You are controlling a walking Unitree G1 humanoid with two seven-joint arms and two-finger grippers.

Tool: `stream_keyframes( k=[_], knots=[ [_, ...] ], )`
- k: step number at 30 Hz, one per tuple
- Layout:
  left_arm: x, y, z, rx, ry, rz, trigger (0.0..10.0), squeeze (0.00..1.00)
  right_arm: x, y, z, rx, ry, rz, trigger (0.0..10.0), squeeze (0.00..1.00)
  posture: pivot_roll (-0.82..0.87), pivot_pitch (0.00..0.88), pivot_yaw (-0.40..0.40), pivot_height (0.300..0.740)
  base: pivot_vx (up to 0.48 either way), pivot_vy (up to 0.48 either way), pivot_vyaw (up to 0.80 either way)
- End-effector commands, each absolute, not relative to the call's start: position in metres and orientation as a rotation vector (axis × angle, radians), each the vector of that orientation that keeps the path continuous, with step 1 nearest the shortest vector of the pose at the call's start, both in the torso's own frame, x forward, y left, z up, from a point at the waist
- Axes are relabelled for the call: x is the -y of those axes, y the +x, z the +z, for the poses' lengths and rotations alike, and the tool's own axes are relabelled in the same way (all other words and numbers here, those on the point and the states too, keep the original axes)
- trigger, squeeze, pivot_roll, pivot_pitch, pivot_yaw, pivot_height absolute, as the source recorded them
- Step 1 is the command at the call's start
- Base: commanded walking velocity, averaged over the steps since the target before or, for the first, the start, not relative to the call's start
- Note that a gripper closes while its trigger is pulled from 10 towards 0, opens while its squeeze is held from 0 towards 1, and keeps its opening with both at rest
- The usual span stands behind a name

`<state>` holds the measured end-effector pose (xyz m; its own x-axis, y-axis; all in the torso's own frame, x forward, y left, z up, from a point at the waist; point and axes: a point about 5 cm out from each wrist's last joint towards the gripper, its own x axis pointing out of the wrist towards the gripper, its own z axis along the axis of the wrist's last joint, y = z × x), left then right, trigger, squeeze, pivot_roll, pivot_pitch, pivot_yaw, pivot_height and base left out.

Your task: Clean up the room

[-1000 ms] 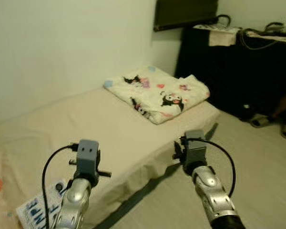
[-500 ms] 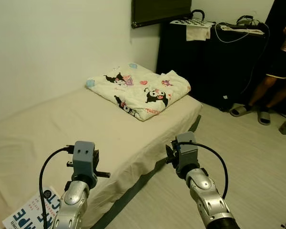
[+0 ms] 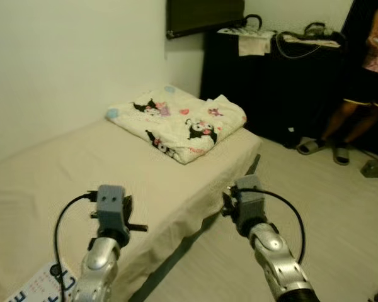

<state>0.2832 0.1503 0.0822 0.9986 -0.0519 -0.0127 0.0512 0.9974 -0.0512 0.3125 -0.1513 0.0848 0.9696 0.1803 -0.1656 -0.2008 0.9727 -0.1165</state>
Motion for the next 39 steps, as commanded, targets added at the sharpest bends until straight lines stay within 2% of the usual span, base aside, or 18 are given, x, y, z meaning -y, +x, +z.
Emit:
stream_keyframes(
  k=[1, 18, 22, 39],
  knots=[
    [-0.159, 0.2806, 0.08, -0.019, -0.041, -0.028, 10.0, 0.0, 0.142, 0.3111, 0.0833, -0.155, -0.123, 0.222, 10.0, 0.0, -0.08, 0.009, -0.03, 0.723, 0.285, 0.0, 0.0],
    [-0.1595, 0.2794, 0.0792, -0.016, -0.038, -0.022, 10.0, 0.0, 0.1409, 0.3107, 0.0839, -0.151, -0.167, 0.246, 10.0, 0.0, -0.08, 0.012, -0.038, 0.723, 0.017, 0.0, 0.0],
    [-0.1589, 0.2792, 0.0795, -0.014, -0.044, -0.02, 10.0, 0.0, 0.1363, 0.3109, 0.0839, -0.148, -0.214, 0.282, 10.0, 0.0, -0.08, 0.015, -0.041, 0.723, 0.0, 0.0, 0.8],
    [-0.1525, 0.2799, 0.0783, -0.054, -0.063, -0.053, 10.0, 0.0, 0.1366, 0.3117, 0.0868, -0.133, -0.213, 0.281, 10.0, 0.0, -0.09, 0.02, -0.042, 0.723, 0.0, 0.0, 0.8]
  ],
)
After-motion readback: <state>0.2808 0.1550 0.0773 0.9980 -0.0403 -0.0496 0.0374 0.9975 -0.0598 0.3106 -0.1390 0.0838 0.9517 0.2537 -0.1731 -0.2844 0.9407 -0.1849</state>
